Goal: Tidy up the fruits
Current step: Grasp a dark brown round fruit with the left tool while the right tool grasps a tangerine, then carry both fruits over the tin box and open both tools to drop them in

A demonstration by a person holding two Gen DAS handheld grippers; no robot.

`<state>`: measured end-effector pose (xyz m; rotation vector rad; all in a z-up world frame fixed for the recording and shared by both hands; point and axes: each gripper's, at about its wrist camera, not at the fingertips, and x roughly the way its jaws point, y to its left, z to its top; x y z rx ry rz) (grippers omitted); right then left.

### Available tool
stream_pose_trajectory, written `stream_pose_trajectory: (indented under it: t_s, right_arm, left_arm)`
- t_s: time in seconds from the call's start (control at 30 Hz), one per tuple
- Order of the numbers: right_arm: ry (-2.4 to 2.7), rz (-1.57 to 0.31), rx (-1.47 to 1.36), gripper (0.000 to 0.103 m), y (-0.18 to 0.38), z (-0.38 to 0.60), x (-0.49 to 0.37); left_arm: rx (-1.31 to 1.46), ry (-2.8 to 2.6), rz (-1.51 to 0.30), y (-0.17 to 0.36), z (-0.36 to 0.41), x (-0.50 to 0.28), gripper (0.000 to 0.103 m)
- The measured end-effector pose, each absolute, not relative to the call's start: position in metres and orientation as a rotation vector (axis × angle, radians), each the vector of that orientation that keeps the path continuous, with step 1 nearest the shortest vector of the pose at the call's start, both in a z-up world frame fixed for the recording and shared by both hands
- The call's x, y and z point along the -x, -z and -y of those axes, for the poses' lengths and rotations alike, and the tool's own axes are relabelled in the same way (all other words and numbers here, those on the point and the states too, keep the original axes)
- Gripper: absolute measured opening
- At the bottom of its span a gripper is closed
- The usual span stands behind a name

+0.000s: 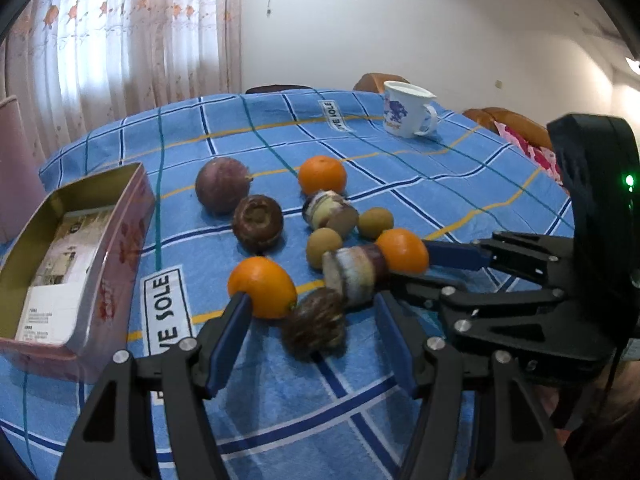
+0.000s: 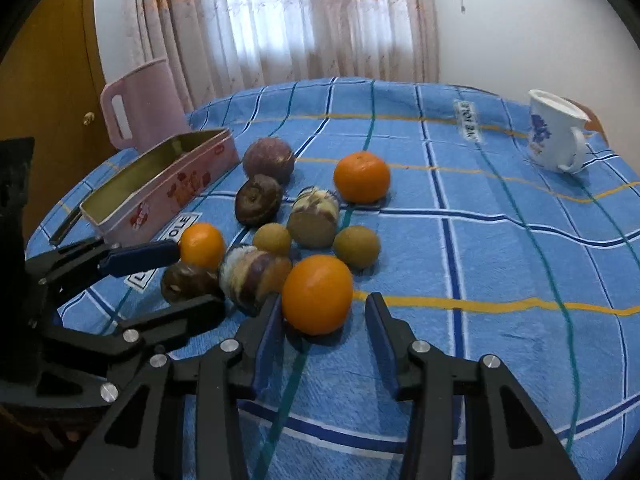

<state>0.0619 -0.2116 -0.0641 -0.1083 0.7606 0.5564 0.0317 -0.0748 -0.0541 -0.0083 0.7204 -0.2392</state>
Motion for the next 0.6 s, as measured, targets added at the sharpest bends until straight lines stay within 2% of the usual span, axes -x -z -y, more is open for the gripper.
stream_pose_trajectory:
  t_s: [0.03, 0.07, 0.1, 0.13, 0.2, 0.6]
  right_arm:
    - [-0.564, -0.767, 0.104, 0.043, 0.064, 0.212, -0.063]
    - [-0.571, -0.768, 0.098, 0.035, 0.064, 0.212, -0.063]
    - [-0.581, -0.759, 0.086, 0.035, 0.063, 0.214, -0.062]
    - [-0.58, -0.747, 0.081, 0.035, 0.063, 0.215, -0.06]
    - [-0.576, -0.725, 0.076, 0.035, 0.061, 0.217, -0.057]
    - [-0.548, -0.639, 0.044, 0.034, 0.052, 0.226, -0.045]
  left_arm:
    - [0.015, 0.245, -0.723, 0.054, 0.074, -0.032, 0.064]
    - [0.021, 0.248, -0.721, 0.053, 0.072, -0.032, 0.058]
    - [0.025, 0.245, -0.716, 0.053, 0.07, -0.031, 0.052]
    - [0.026, 0.248, -0.709, 0.052, 0.068, -0.031, 0.043]
    - [0.045, 0.276, -0.707, 0.051, 0.064, -0.031, 0.036]
    - [0.093, 0.265, -0.647, 0.038, 0.046, -0.02, 0.035]
